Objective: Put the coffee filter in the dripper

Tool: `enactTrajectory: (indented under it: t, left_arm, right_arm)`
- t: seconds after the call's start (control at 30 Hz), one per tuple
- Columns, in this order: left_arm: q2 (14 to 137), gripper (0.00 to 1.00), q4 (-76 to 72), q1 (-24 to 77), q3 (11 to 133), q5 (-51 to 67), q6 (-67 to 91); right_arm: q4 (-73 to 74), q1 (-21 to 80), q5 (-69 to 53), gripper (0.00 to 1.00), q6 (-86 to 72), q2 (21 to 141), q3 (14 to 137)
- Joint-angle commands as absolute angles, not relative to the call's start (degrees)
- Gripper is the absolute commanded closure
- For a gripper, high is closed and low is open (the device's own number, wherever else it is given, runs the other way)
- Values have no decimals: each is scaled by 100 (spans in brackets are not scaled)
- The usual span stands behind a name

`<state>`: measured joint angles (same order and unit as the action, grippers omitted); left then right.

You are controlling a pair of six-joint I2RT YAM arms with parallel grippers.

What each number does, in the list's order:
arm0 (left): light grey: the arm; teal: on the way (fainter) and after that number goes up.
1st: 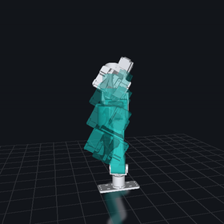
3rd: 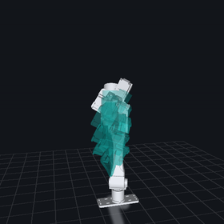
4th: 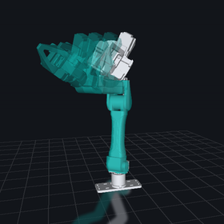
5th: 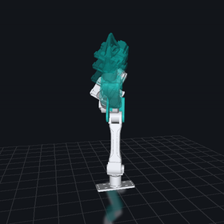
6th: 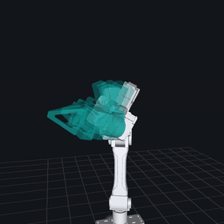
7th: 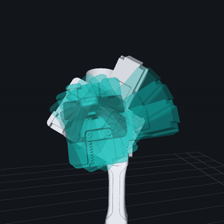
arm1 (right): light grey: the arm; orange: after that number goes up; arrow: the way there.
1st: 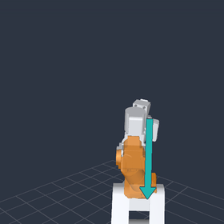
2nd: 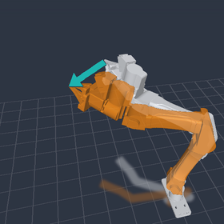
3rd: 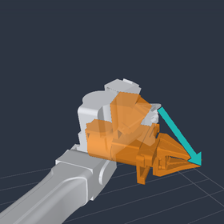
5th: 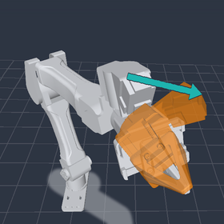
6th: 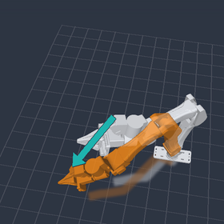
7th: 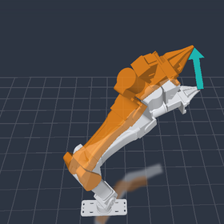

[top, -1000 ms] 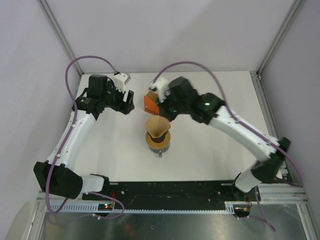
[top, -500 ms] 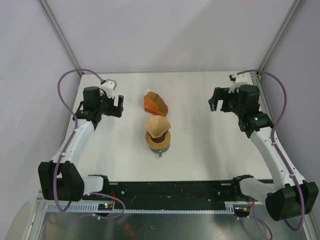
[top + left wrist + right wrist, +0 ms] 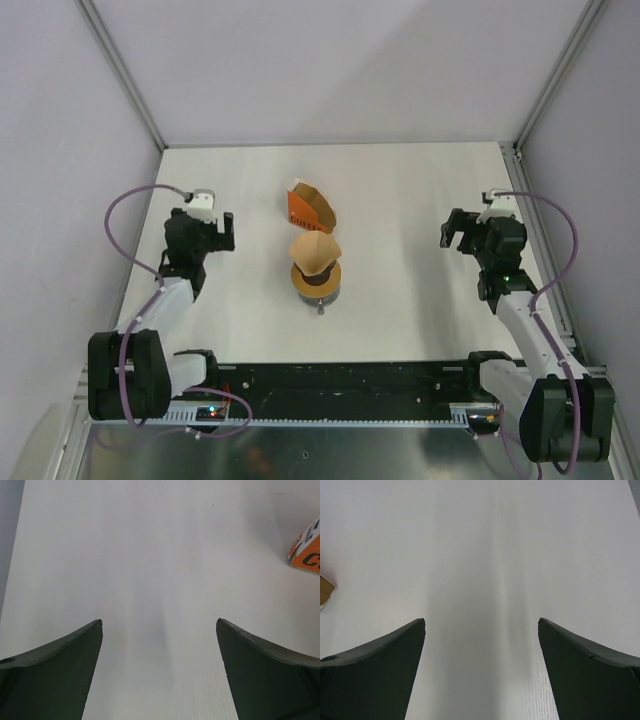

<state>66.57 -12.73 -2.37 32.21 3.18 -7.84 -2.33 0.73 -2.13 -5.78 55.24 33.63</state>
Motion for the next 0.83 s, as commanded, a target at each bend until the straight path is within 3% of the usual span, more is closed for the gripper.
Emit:
enactTrajectory:
  t: [0.0,0.23,0.4,0.8]
  left_arm:
    - [6607,0,-2787,-312,2732,261,-359]
    - [6579,0,-3697,-320,2048,-164,-66]
    - [6695,0,-4256,-322,1668,151,-91]
    - [6949,0,-4830,-323,1433,101,-110]
  right_arm:
    - [-1568,53,-29,1,-364,5362,2793]
    - [-3313,50,321,1,-328,5324,1598]
    - [-4345,-72,364,1,-338,5444,881]
    - [-4821,-186,254,1,-434,5789,732]
